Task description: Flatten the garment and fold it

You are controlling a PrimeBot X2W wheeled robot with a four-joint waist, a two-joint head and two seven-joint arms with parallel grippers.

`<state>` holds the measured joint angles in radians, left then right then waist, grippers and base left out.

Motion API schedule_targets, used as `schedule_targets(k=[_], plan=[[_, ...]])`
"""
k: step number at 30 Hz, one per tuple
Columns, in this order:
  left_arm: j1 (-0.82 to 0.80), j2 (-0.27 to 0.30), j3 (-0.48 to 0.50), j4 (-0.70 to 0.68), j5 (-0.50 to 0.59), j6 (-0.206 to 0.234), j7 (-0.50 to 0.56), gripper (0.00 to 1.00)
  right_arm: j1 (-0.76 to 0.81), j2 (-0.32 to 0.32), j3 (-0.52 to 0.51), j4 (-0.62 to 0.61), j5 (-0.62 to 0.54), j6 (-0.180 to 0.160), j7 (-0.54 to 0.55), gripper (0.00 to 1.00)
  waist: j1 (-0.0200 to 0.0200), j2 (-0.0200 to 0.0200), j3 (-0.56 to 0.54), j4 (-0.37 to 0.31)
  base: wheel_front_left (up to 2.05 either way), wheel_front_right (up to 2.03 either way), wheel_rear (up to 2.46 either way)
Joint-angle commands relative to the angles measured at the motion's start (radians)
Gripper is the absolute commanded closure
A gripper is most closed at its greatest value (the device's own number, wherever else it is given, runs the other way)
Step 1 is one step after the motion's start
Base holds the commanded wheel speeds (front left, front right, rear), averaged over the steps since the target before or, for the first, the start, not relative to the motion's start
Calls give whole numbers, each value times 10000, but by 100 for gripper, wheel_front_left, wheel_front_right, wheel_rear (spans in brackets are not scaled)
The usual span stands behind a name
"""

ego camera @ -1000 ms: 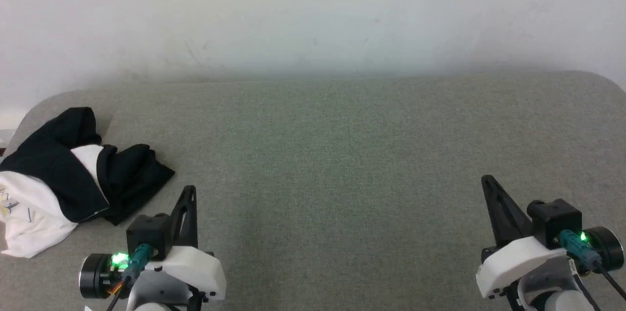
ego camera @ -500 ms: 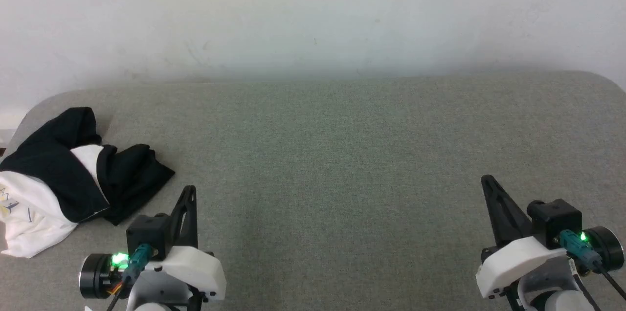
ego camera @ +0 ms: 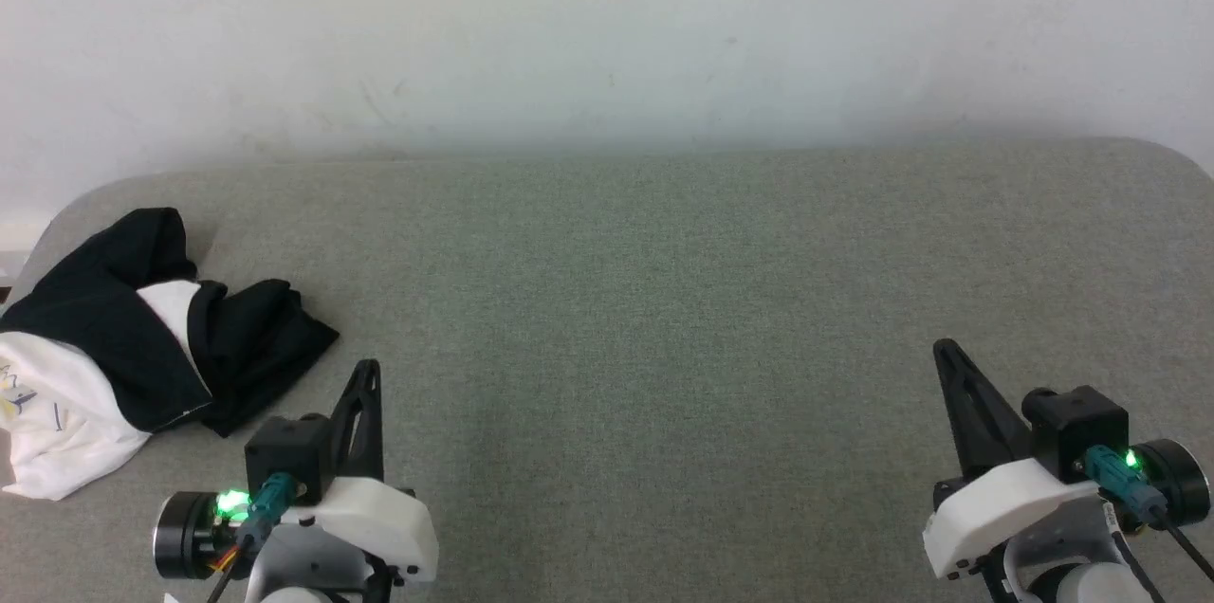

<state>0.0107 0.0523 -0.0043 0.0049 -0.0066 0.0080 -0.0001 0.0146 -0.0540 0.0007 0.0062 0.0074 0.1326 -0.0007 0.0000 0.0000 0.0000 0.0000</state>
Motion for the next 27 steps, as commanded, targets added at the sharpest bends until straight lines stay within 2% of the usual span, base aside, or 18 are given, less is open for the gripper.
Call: schedule_targets(k=[1, 8, 9, 27], plan=[[-107, -20, 43, -49, 66, -80, 1, 100, -146, 38, -7, -62, -74, -19, 7, 100, 0, 0, 0, 0, 0, 0, 0], [-107, -20, 43, -49, 66, -80, 1, 100, -146, 38, -7, -62, -74, -19, 7, 100, 0, 0, 0, 0, 0, 0, 0], [1, 2, -4, 2, -2, 4, 0, 0, 3, 0, 0, 4, 4, 0, 0, 0, 0, 0, 0, 0, 0, 0, 0], [62, -1, -164, 124, -222, 43, -309, 0, 34, -2, -150, 120, 136, -1, -309, 0, 0, 0, 22, -7, 0, 0, 0]])
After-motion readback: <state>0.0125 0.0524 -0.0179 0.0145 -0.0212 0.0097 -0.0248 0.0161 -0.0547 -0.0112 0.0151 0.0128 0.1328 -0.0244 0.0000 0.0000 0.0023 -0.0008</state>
